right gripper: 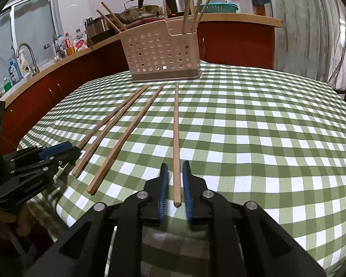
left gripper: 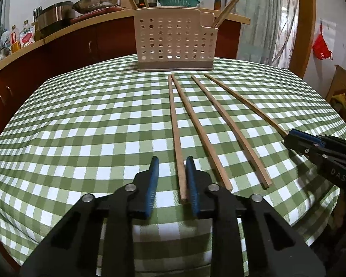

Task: Organize utensils
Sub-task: 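Close the left gripper on a chopstick while the right gripper closes on another, then lift both held chopsticks and carry them above the beige basket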

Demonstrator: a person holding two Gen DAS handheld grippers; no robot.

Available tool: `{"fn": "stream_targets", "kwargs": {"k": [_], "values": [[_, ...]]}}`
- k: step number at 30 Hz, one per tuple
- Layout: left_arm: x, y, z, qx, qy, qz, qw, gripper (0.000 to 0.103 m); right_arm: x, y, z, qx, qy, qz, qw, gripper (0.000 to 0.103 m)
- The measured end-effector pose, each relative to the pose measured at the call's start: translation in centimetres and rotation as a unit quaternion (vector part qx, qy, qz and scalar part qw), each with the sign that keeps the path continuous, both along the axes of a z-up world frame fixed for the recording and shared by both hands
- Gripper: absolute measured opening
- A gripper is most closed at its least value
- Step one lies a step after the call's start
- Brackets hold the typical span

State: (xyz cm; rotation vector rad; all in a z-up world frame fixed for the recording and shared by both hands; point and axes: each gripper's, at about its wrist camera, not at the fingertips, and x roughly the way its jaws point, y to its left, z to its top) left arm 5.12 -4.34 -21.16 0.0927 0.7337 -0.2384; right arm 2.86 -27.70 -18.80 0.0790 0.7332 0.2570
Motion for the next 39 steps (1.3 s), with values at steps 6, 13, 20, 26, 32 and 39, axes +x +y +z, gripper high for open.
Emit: {"fn": "stream_targets", "kwargs": {"k": [6,13,20,26,32,39], "values": [[0.1,0.3,0.1,-0.008,0.003,0.002,1.0000,0.012,-0.3,-0.2,0.0,-0.002,0.001,-0.002,1.000,0.017],[0.0,0.3,0.1,-0.008,0.003,0.000,1.0000,0.007,-0.4,0.0,0.1,-0.009,0.001,-0.001,1.000,0.012],[0.1,0.5,0.1,-0.009,0.003,0.003,0.9999,0.007,-0.6,0.1,0.4,-0.010,-0.006,-0.002,1.000,0.007],[-0.2,1.0,0.7,-0.011,-0.007,0.008,0.9999,0.007,-1.0,0.4,1.3,-0.018,-0.026,-0.002,0.999,0.007],[-0.6,1.4,1.9,-0.009,-0.029,0.012,0.9995,0.007,-1.6,0.6,2.8,-0.022,-0.050,-0.003,0.998,0.007],[-1.3,2.2,4.1,-0.010,-0.058,0.019,0.9981,0.007,-2.0,0.5,4.9,-0.018,-0.078,-0.006,0.997,0.007]]}}
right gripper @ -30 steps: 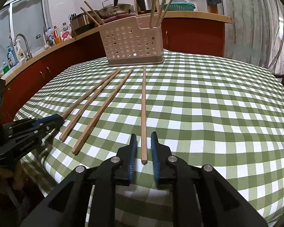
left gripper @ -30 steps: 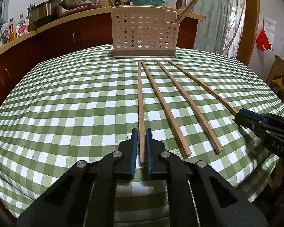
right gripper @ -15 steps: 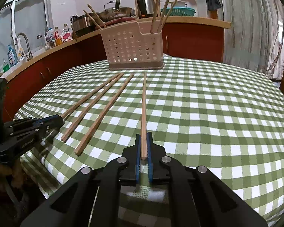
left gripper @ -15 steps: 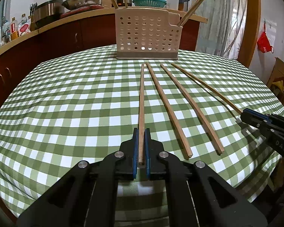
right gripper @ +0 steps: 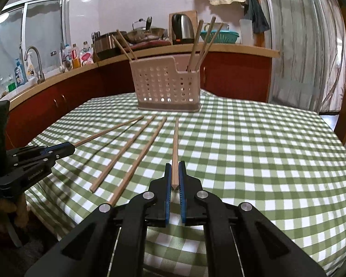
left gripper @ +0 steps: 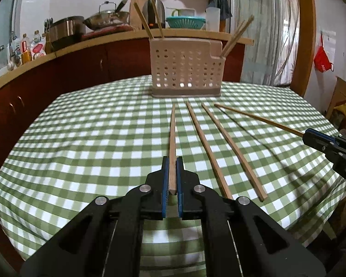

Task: Organize utensils
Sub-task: 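Lift both held chopsticks and carry them above the beige basket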

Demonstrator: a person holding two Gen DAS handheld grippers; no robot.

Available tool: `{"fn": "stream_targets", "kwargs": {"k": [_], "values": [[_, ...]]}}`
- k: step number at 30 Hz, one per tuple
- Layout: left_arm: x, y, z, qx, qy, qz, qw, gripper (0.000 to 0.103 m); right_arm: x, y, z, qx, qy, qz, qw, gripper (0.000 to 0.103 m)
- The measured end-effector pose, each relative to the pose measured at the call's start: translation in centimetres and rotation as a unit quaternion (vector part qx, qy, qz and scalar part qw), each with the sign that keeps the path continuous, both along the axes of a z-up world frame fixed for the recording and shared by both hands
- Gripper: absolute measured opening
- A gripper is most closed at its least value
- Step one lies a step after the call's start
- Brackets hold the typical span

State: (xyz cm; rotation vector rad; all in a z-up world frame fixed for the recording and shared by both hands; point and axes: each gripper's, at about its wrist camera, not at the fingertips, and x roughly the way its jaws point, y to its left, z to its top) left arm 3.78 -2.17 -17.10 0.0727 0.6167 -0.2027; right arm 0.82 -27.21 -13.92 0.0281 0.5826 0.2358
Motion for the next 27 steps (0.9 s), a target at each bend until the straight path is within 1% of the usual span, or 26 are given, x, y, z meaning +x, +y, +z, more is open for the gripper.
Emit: {"fn": "stream_targets", "kwargs": {"k": [5,14,27], "values": [[-0.6,0.4,1.6,0.001,-0.023,0.003,0.9997,0.007,-0.3,-0.1,1.2,0.000,-0.016,0.000,1.000,0.007],[-1.8,0.8,4.3,-0.011,-0.052,-0.002,0.9986,0.007,-1.2,-0.2,3.2,0.003,-0.041,0.001,0.999,0.007],[-2.8,2.2,9.1,-0.035,-0.094,0.005,0.9949,0.007,-2.2,-0.6,7.6,0.002,-0.092,-0.003,0.996,0.007]]}}
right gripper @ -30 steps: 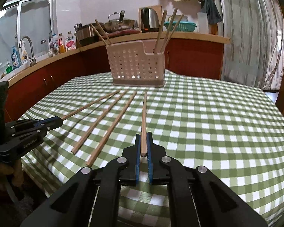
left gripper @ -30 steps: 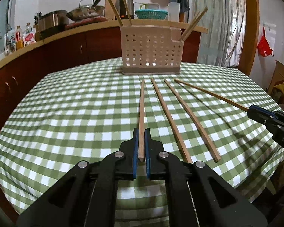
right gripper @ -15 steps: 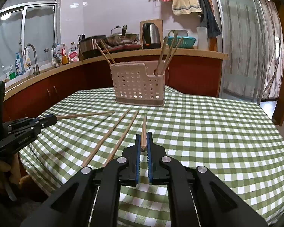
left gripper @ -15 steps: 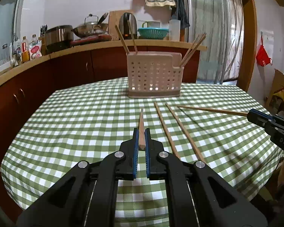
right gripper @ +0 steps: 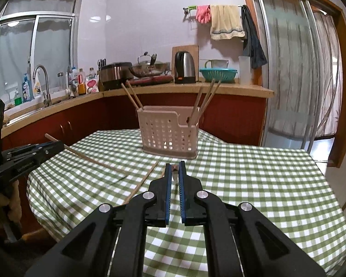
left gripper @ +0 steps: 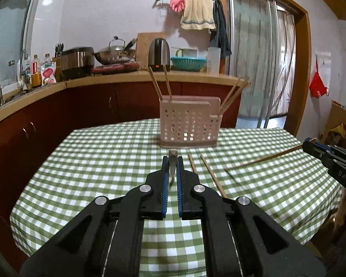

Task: Organize utensils
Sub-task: 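Lift both held chopsticks and carry them above the beige basket, then lower both chopsticks into the basket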

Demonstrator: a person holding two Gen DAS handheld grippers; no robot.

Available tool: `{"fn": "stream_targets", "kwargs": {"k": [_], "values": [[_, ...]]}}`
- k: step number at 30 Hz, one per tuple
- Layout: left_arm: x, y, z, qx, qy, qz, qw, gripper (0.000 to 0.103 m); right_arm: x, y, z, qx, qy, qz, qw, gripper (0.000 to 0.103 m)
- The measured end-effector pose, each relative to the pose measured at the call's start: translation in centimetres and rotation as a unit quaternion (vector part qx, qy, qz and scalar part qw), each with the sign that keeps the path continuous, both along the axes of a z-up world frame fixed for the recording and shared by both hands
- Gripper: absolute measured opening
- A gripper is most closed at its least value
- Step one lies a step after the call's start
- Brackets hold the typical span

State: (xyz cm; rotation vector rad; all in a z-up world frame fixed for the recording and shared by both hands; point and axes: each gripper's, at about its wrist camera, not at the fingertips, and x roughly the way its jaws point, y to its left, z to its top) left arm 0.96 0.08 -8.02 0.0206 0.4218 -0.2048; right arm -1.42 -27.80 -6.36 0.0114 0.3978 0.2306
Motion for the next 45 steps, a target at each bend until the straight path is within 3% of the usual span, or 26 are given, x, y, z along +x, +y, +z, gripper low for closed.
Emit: {"fn": "stream_targets", "kwargs": {"k": [23,31,37,45], "values": [[6.2,0.2,3.9,-0.019,-0.014,-0.026,0.9994,0.007,7.0,0.1,4.3,0.011,-0.039,0.021,0.999,0.007],[8.4,-0.8,8.8,-0.041,-0.055,-0.062,0.9957,0.007,8.6,0.0,8.1,0.031,-0.085,0.035,0.995,0.007],[10.7,-2.1,13.5,-0.037,-0.118,-0.068,0.9900,0.007,11.0,0.0,11.8,0.040,-0.134,0.043,0.989,0.007],[15.5,-3.4,16.2,-0.031,-0.150,-0.056,0.9866,0.007,15.5,0.4,14.4,0.046,-0.175,0.039,0.983,0.007]]}}
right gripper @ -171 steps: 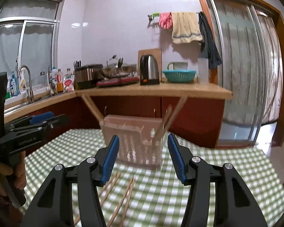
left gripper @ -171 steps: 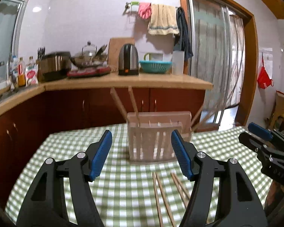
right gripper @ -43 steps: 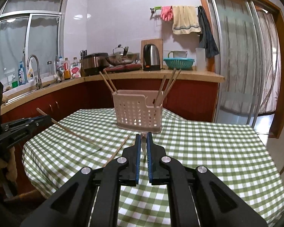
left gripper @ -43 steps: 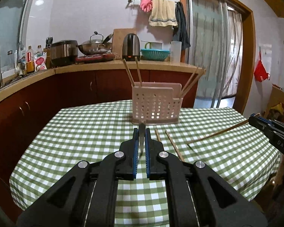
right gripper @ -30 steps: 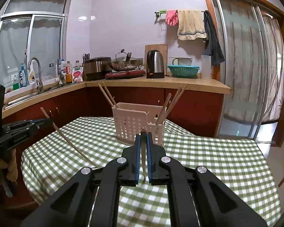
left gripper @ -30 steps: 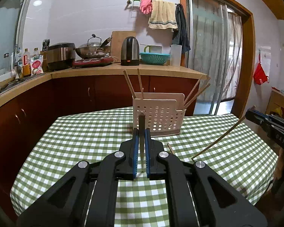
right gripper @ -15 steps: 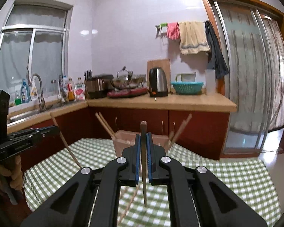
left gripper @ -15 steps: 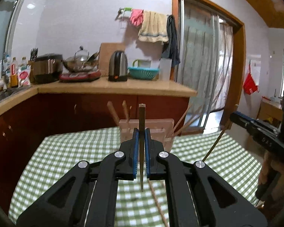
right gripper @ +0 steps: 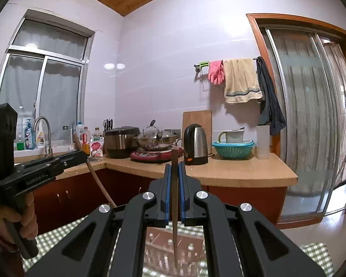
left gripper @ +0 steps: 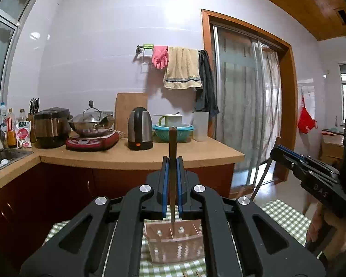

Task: Organize utensils
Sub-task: 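Lower both chopsticks into the basket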

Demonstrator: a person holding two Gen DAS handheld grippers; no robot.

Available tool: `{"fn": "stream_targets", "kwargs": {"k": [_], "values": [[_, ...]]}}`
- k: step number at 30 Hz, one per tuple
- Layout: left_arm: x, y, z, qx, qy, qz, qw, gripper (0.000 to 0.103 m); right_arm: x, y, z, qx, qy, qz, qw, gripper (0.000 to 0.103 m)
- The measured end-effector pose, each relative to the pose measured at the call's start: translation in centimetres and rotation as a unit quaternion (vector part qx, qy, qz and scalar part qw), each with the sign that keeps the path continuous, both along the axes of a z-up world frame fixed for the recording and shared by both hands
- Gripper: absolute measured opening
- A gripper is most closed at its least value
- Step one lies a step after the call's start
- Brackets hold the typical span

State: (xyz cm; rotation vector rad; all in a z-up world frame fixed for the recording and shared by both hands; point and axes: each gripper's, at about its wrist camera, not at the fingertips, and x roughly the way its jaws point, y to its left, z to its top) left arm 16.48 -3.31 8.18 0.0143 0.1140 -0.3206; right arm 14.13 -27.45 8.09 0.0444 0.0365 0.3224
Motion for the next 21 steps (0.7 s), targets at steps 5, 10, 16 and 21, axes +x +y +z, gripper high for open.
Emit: {"fn": "stream_targets", "kwargs": {"k": [5,10,16,21], "values": [[3.1,-0.6,-1.1,0.016,-0.007,0.020,0.9997,0.007,3.2,0.3,-0.7,0.005,-0.002,-0.006,1.000,0.007],[6.0,-0.7,-4.2,0.012,0.032,0.017,0.9993,0.007,6.4,0.7,-3.6,0.012,0.036,-0.006,0.999,0.007],[8.0,-0.4,-7.4,0.016,0.075,0.012,0.9970,0.007,7.9,1.5,-7.2,0.002,0.078,-0.005,0.997,0.007],[9.0,-0.1,-9.0,0.014,0.105,0.012,0.9943,0.009,8.3,2.0,-8.2,-0.014,0.092,-0.008,0.996,0.007]]}}
